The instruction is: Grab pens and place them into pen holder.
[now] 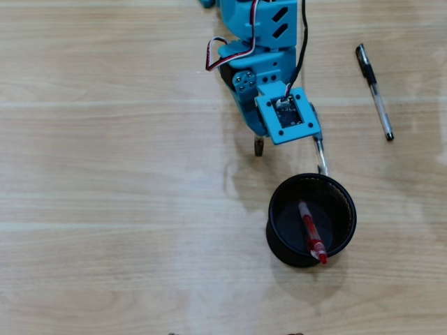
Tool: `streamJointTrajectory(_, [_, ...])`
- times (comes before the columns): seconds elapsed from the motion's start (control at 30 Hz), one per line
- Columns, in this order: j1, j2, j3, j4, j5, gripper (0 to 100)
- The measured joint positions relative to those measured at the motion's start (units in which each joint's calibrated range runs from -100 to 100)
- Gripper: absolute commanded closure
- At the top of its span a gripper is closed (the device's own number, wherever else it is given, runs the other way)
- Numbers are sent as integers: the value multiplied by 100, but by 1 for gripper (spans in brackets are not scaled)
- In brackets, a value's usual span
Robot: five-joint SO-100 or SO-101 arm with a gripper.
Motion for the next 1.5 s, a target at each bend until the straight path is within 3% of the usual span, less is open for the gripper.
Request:
streamJointTrajectory(0.4, [0, 0, -44, 0, 177, 98])
streamJointTrajectory(0.7, [118, -25, 398, 775, 177, 98])
streamJointTrajectory(0.83, [160, -25, 992, 749, 256, 82])
streamJointTrajectory(0.93, [371, -8, 1363, 775, 929, 74])
streamJointTrajectory(1.2, [1106, -25, 1735, 775, 2692, 76])
streamJointTrajectory(1.5, [1756, -25, 2594, 551, 3151, 76])
